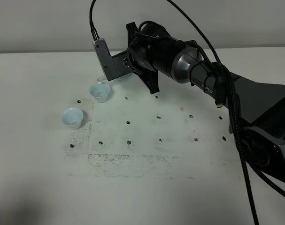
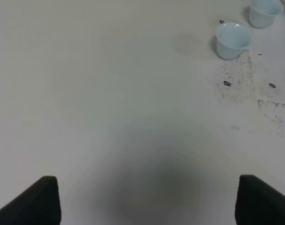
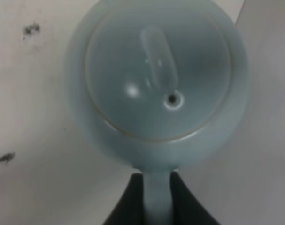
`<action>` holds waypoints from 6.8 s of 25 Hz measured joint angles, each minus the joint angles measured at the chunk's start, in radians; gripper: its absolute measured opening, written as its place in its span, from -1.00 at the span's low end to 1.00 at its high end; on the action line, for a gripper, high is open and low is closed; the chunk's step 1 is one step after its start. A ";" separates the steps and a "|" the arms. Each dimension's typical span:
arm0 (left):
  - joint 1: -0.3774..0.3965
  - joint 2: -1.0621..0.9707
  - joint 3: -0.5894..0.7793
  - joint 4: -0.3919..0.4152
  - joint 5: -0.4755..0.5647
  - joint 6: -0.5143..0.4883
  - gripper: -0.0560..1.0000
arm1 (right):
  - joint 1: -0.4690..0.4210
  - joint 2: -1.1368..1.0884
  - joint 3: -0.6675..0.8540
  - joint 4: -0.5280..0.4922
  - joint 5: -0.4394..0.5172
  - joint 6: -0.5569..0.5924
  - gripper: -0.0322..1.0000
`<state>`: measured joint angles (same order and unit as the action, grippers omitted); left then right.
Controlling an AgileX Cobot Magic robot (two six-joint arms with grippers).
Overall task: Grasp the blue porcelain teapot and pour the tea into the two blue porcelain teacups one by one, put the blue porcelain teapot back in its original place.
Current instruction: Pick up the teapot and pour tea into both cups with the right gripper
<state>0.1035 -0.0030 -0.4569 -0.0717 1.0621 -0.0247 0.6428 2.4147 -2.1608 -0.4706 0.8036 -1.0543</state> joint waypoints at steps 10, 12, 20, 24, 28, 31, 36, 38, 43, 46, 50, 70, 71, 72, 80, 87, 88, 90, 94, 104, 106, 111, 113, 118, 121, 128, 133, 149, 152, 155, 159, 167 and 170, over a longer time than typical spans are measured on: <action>0.000 0.000 0.000 0.000 0.000 0.001 0.47 | 0.011 0.000 0.000 -0.076 0.031 0.040 -0.87; 0.000 0.000 0.000 0.000 0.000 0.001 0.47 | 0.017 0.000 0.000 -0.092 0.031 0.052 -0.87; 0.000 0.000 0.000 0.000 0.000 0.001 0.47 | 0.029 0.000 0.000 -0.121 0.034 0.070 -0.87; 0.000 0.000 0.000 0.000 0.000 0.000 0.47 | 0.030 0.000 0.000 -0.128 0.037 0.077 -0.87; 0.000 0.000 0.000 0.000 0.000 0.000 0.47 | 0.029 0.000 0.000 -0.141 0.040 0.084 -0.87; 0.000 0.000 0.000 0.000 0.000 0.000 0.47 | 0.029 0.000 0.000 -0.142 0.042 0.086 -0.87; 0.000 0.000 0.000 0.000 0.000 0.000 0.47 | 0.029 0.000 0.000 -0.142 0.047 0.087 -0.87; 0.000 0.000 0.000 0.000 0.000 0.000 0.47 | 0.033 0.000 0.000 -0.151 0.059 0.087 -0.87; 0.000 0.000 0.000 0.000 0.000 -0.001 0.47 | 0.039 0.000 0.000 -0.161 0.069 0.089 -0.87; 0.000 0.000 0.000 0.000 0.000 -0.001 0.47 | 0.039 0.000 0.000 -0.162 0.069 0.091 -0.87; 0.000 0.000 0.000 0.000 0.000 -0.001 0.47 | 0.039 0.000 0.000 -0.162 0.071 0.091 -0.87; 0.000 0.000 0.000 0.000 0.000 -0.001 0.47 | 0.049 0.000 0.000 -0.186 0.071 0.111 -0.87; 0.000 0.000 0.000 0.000 0.000 -0.001 0.47 | 0.049 0.000 0.000 -0.186 0.071 0.111 -0.87; 0.000 0.000 0.000 0.000 0.000 -0.001 0.47 | 0.049 0.000 0.000 -0.186 0.071 0.112 -0.87; 0.000 0.000 0.000 0.000 0.000 -0.001 0.47 | 0.049 0.000 0.000 -0.185 0.071 0.113 -0.87; 0.000 0.000 0.000 0.000 0.000 0.001 0.47 | 0.049 0.000 0.000 -0.185 0.071 0.113 -0.87; 0.000 0.000 0.000 0.000 0.000 0.001 0.47 | 0.049 0.000 0.000 -0.185 0.071 0.113 -0.87; 0.000 0.000 0.000 0.000 0.000 0.001 0.47 | 0.049 0.000 0.000 -0.185 0.071 0.113 -0.87; 0.000 0.000 0.000 0.000 0.000 0.001 0.47 | 0.054 0.000 0.000 -0.185 0.071 0.113 -0.87; 0.000 0.000 0.000 0.000 0.000 0.001 0.47 | 0.059 0.000 0.000 -0.185 0.071 0.119 -0.87; 0.000 0.000 0.000 0.000 0.000 0.001 0.47 | 0.059 0.000 0.000 -0.183 0.071 0.129 -0.87; 0.000 0.000 0.000 0.000 0.000 0.001 0.47 | 0.052 0.000 0.000 -0.148 0.060 0.200 -0.87; 0.000 0.000 0.000 0.000 0.000 0.001 0.47 | 0.040 0.000 0.000 -0.108 0.046 0.223 -0.87; 0.000 0.000 0.000 0.000 0.000 0.001 0.47 | -0.007 0.000 0.000 0.056 0.046 0.244 -0.87; 0.000 0.000 0.000 0.000 0.000 0.000 0.47 | -0.036 -0.001 0.000 0.163 0.053 0.249 -0.87; 0.000 0.000 0.000 0.000 0.000 -0.001 0.47 | -0.111 -0.051 0.000 0.502 0.221 0.326 -0.87; 0.000 0.000 0.000 0.000 0.000 -0.001 0.47 | -0.143 -0.080 -0.007 0.632 0.298 0.428 -0.87; 0.000 0.000 0.000 0.000 0.000 -0.001 0.47 | -0.178 0.020 -0.008 0.690 0.278 0.490 -0.87; 0.000 0.000 0.000 0.000 0.000 -0.001 0.47 | -0.180 0.019 -0.008 0.703 0.269 0.482 -0.87; 0.000 0.000 0.000 0.000 0.000 -0.001 0.47 | -0.180 0.019 -0.008 0.732 0.260 0.474 -0.87; 0.000 0.000 0.000 0.000 0.000 -0.001 0.47 | -0.180 0.016 -0.008 0.773 0.284 0.452 -0.87; 0.000 0.000 0.000 0.000 0.000 0.002 0.47 | -0.180 -0.074 -0.008 0.778 0.400 0.437 -0.87; 0.000 0.000 0.000 0.000 0.000 0.002 0.47 | -0.180 -0.124 -0.007 0.779 0.422 0.434 -0.87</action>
<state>0.1035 -0.0030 -0.4569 -0.0717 1.0621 -0.0229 0.4624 2.2904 -2.1674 0.3089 1.2254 -0.6199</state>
